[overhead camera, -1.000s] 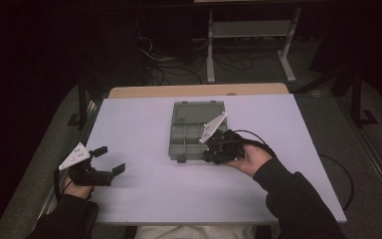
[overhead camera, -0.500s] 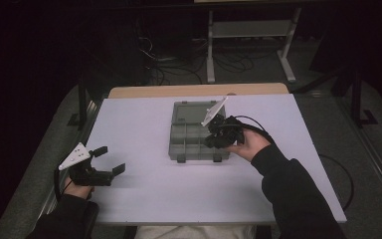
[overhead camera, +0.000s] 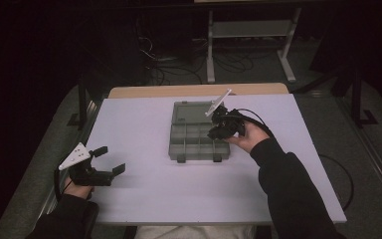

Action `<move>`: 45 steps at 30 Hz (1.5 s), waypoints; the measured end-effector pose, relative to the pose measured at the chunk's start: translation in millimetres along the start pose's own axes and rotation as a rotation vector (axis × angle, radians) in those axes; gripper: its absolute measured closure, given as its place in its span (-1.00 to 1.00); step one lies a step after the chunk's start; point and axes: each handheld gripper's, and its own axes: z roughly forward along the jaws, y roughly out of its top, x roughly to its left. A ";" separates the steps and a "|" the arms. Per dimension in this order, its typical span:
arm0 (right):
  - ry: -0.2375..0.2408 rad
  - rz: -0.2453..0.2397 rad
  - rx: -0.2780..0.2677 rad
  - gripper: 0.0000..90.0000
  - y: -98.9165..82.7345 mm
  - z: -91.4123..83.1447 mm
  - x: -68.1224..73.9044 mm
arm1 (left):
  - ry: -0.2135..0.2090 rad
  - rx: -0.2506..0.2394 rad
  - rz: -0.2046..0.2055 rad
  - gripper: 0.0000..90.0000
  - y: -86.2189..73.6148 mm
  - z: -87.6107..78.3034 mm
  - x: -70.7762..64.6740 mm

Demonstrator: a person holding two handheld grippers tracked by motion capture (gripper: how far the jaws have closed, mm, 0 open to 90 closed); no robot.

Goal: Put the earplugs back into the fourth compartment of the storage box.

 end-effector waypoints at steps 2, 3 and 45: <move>-0.003 0.009 0.001 0.76 -0.2 2.2 -4.3 | 0.000 0.001 0.000 -1.00 -0.1 0.1 0.1; -0.015 0.019 0.017 0.76 0.3 4.0 -8.1 | -0.001 0.001 0.000 -1.00 -0.1 0.1 0.1; -0.048 0.197 0.037 0.38 -15.8 46.7 -61.1 | -0.007 0.006 0.000 -1.00 -0.2 0.5 -0.1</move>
